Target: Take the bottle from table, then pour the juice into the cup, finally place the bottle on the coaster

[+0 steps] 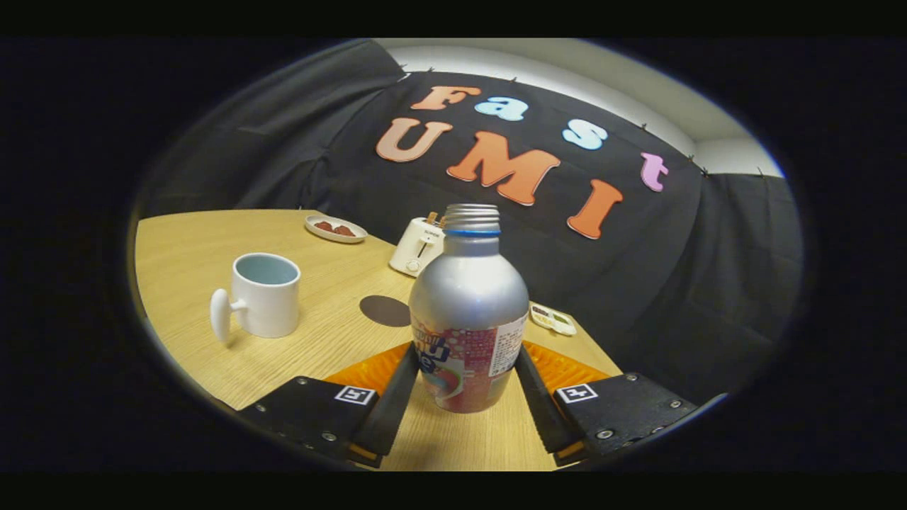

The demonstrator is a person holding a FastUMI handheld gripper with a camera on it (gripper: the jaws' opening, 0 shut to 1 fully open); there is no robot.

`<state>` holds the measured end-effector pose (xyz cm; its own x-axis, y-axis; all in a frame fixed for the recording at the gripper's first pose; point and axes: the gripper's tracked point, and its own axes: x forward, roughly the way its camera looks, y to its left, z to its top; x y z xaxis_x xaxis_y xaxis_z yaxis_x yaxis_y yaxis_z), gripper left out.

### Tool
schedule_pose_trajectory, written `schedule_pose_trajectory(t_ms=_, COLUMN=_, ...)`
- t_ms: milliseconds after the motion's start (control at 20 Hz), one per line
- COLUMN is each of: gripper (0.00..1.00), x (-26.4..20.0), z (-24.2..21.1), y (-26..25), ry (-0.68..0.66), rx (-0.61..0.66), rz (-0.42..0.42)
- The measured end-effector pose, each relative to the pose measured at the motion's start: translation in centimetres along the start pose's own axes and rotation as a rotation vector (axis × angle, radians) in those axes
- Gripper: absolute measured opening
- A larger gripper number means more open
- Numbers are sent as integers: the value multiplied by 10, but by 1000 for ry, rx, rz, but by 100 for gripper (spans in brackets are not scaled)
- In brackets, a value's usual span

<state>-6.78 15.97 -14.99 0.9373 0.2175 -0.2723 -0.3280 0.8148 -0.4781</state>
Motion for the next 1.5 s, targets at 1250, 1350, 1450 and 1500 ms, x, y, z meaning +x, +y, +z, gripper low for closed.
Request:
schedule_pose_trajectory(t_ms=1250, gripper=77, x=33, z=65, y=73, ry=-84, rx=-718, rz=9)
schedule_pose_trajectory(t_ms=1350, gripper=77, x=34, z=67, y=74, ry=-88, rx=-783, rz=-1)
schedule_pose_trajectory(t_ms=1450, gripper=77, x=35, z=62, y=72, ry=-81, rx=-824, rz=-6)
schedule_pose_trajectory(t_ms=1500, gripper=77, x=36, z=60, y=71, ry=-77, rx=-843, rz=-6)
